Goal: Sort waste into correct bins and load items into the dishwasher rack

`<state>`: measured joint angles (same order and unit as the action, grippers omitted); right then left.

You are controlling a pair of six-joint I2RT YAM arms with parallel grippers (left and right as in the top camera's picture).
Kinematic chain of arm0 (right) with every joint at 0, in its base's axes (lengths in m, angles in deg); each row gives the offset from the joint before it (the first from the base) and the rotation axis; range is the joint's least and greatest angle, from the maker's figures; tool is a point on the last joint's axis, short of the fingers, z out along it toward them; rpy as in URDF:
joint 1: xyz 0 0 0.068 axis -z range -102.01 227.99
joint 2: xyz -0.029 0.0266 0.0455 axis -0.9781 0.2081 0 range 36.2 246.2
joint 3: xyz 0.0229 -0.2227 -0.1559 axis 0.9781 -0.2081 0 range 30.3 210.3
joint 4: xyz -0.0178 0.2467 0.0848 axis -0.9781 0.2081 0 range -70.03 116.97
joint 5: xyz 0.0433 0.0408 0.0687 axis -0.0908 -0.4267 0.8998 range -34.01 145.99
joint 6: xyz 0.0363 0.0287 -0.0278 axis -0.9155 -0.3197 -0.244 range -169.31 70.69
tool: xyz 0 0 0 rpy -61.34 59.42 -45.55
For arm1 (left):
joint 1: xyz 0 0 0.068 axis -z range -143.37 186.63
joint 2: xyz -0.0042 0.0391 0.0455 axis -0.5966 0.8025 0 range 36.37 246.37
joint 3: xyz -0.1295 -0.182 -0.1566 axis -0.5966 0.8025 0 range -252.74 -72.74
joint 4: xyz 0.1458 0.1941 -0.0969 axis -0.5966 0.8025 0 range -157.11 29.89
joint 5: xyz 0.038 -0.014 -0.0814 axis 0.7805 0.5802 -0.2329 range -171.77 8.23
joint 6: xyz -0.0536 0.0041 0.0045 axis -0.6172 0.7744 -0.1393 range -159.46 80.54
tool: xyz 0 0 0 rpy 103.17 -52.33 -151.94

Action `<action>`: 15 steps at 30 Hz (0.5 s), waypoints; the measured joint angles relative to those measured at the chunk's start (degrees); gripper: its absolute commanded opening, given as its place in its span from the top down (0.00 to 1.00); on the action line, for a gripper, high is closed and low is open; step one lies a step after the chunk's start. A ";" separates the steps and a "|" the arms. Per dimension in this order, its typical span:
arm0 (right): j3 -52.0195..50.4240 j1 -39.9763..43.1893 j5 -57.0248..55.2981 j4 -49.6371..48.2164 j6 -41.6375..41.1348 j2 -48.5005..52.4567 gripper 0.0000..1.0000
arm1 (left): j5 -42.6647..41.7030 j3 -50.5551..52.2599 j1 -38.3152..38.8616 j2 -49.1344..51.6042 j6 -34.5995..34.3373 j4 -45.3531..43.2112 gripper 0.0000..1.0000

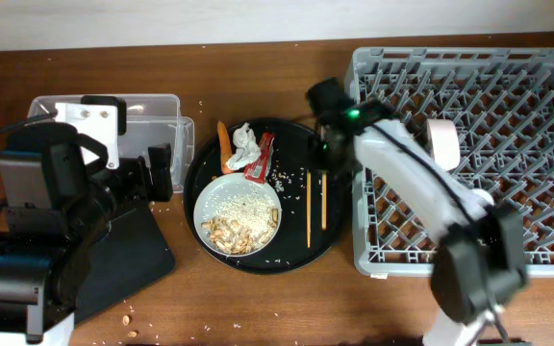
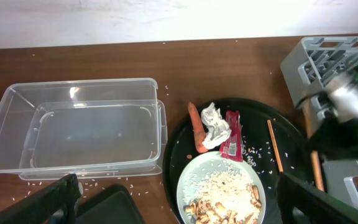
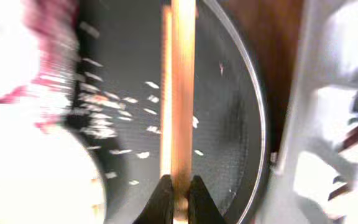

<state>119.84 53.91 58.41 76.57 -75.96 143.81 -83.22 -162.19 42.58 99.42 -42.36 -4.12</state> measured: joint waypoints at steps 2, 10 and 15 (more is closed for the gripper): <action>1.79 2.25 -7.61 0.02 4.31 -12.48 0.96 | 0.00 0.00 0.00 0.00 0.00 0.00 0.01; 0.15 10.58 -12.74 2.32 9.92 -1.57 0.41 | 0.00 0.00 0.00 0.00 0.00 0.00 0.01; 1.05 2.08 -4.11 1.22 7.89 -6.54 0.51 | 0.00 0.00 0.00 0.00 0.00 0.02 0.01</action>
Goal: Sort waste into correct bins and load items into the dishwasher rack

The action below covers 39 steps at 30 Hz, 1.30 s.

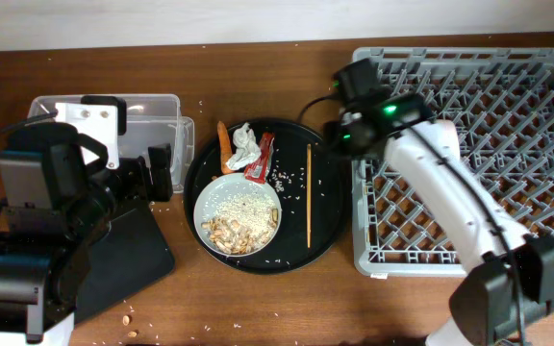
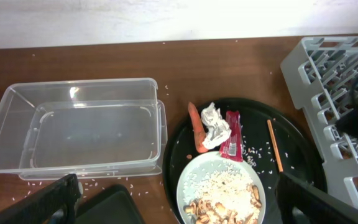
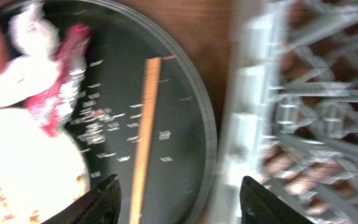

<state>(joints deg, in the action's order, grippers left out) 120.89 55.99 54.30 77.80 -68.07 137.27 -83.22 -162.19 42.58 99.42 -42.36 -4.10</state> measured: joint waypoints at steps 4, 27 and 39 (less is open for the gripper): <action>-1.40 -9.25 -0.33 -3.80 -5.75 10.75 0.59 | 0.00 0.00 0.00 0.00 0.00 0.02 0.01; -1.64 9.31 -0.70 2.29 6.25 -3.10 0.25 | 0.00 0.00 0.00 -0.04 0.00 -0.02 0.01; -0.72 2.29 -8.92 16.81 7.54 -56.70 0.02 | 0.00 0.00 0.00 -0.07 0.00 -0.02 0.01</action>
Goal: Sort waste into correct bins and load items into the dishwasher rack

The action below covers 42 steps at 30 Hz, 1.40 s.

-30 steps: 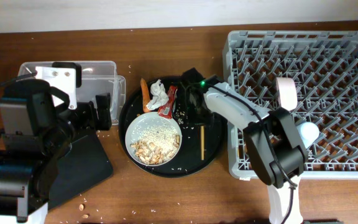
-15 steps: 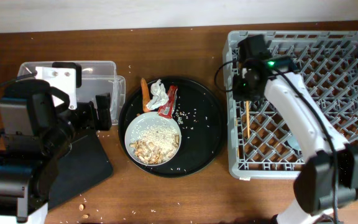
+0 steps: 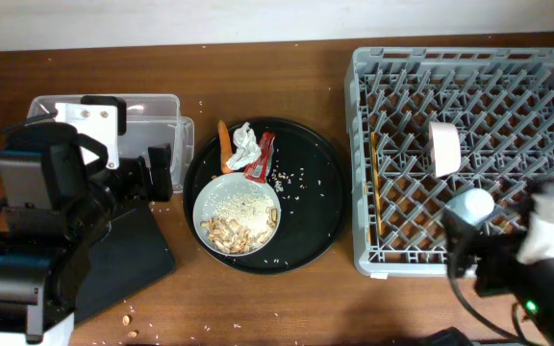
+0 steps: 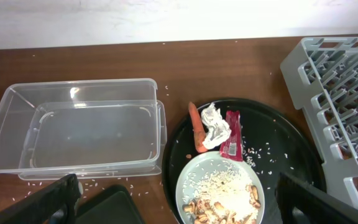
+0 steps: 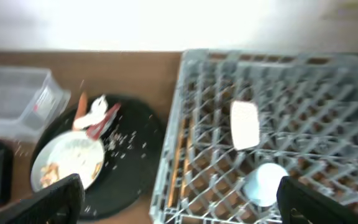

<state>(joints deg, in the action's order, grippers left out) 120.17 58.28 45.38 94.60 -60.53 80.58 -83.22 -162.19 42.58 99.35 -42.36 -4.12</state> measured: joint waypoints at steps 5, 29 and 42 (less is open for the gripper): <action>-37.31 13.66 -2.62 -25.86 1.40 -19.65 0.02 | 0.02 0.09 0.00 -0.09 0.00 -0.04 0.01; -89.02 19.41 12.26 -70.27 2.03 -43.65 0.02 | -7.74 0.87 0.09 0.52 -0.02 -6.32 0.01; -89.13 19.41 12.26 -70.40 2.01 -43.82 0.02 | 6.25 2.95 16.48 56.02 -0.68 -33.92 0.47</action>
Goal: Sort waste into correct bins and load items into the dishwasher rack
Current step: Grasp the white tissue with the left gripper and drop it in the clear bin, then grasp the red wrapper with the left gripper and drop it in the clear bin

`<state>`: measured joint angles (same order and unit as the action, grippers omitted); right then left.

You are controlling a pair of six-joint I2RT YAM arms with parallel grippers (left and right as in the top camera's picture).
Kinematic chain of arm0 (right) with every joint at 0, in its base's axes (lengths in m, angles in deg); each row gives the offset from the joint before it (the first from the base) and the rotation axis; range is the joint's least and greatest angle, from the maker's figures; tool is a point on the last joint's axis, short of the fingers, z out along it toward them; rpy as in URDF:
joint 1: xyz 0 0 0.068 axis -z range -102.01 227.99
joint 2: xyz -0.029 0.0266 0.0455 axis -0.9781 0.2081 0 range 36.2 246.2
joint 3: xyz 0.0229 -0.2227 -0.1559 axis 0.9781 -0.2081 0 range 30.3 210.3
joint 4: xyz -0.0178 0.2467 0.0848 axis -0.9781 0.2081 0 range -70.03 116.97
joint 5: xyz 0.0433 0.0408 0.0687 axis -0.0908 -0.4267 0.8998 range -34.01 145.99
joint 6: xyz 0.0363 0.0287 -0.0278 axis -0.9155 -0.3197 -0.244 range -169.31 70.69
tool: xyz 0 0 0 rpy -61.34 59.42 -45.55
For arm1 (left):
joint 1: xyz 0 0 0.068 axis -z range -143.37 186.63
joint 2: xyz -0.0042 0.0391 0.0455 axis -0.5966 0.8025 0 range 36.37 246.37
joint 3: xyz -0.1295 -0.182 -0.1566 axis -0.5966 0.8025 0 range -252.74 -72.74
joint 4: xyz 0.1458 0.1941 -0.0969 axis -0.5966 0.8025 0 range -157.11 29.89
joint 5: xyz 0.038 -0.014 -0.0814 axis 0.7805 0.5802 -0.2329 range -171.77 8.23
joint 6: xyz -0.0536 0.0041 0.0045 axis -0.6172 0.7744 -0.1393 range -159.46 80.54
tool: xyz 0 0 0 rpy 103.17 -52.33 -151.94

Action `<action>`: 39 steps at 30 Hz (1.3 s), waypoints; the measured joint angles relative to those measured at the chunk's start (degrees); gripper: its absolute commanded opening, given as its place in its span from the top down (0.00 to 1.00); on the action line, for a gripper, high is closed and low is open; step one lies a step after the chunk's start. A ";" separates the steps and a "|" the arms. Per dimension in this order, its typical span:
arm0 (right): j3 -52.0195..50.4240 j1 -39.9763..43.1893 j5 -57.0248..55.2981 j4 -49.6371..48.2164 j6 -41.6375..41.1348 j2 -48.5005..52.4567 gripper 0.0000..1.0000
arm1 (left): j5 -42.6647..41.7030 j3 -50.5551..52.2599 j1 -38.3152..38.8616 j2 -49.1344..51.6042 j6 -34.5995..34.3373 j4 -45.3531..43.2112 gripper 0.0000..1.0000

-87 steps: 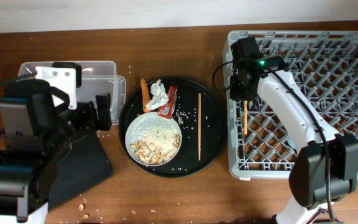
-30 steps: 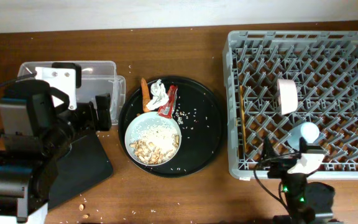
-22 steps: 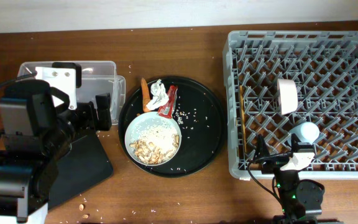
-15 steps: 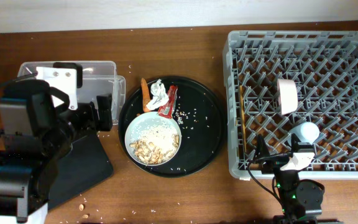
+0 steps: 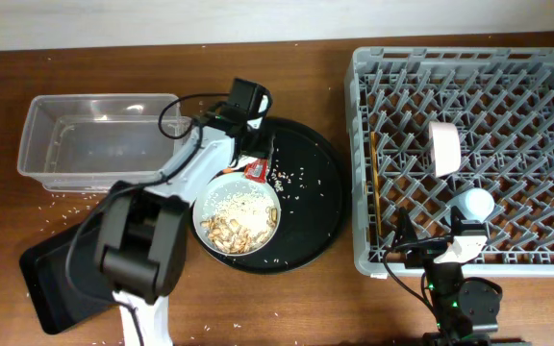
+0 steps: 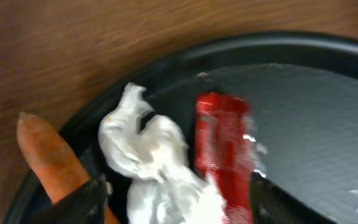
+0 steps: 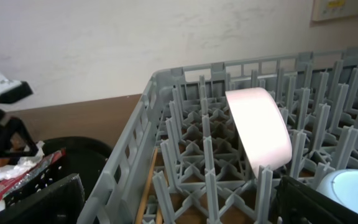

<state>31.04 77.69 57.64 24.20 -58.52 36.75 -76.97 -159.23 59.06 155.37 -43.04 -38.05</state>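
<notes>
My left gripper (image 5: 247,142) is at the back left of the black tray (image 5: 311,207), its jaws open (image 6: 176,208) on either side of a crumpled white tissue (image 6: 154,155). A red wrapper (image 6: 222,146) lies just right of the tissue, and a carrot (image 6: 48,165) just left of it. A white plate (image 5: 239,216) of rice and peanuts sits on the tray. My right gripper (image 7: 179,211) is open with nothing in it, low at the front of the grey rack (image 5: 469,58). Chopsticks (image 5: 375,187), a pale cup (image 7: 260,127) and a white bowl (image 5: 471,204) are in the rack.
A clear plastic bin (image 5: 94,144) stands left of the tray. A black bin (image 5: 56,279) lies at the front left. Rice grains are scattered on the tray and the wooden table (image 5: 287,67).
My left arm has gone from its spot over the black bin to the tray, jaws open around the tissue. The right arm now sits low at the rack's front edge.
My right gripper was shut on a chopstick on the tray. Then it was open at the rack's left edge with one chopstick left on the tray. Later the tray held no chopsticks, both lay in the rack. Now the left gripper is at the tissue.
</notes>
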 measured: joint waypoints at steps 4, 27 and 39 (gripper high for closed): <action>0.00 0.00 0.00 -0.02 0.04 0.02 0.02 | 3.65 0.00 -0.28 3.06 -0.13 -4.48 0.70; 0.00 0.00 0.00 0.00 0.04 0.09 0.02 | -5.22 -12.74 -19.34 -9.75 -3.37 24.22 0.35; 0.00 0.00 0.00 -0.02 0.02 0.02 0.02 | 1.25 -12.39 7.89 10.01 -2.36 17.81 1.00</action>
<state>31.04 77.69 57.64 24.18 -58.50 36.77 -75.72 -171.63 66.95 165.38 -45.40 -20.23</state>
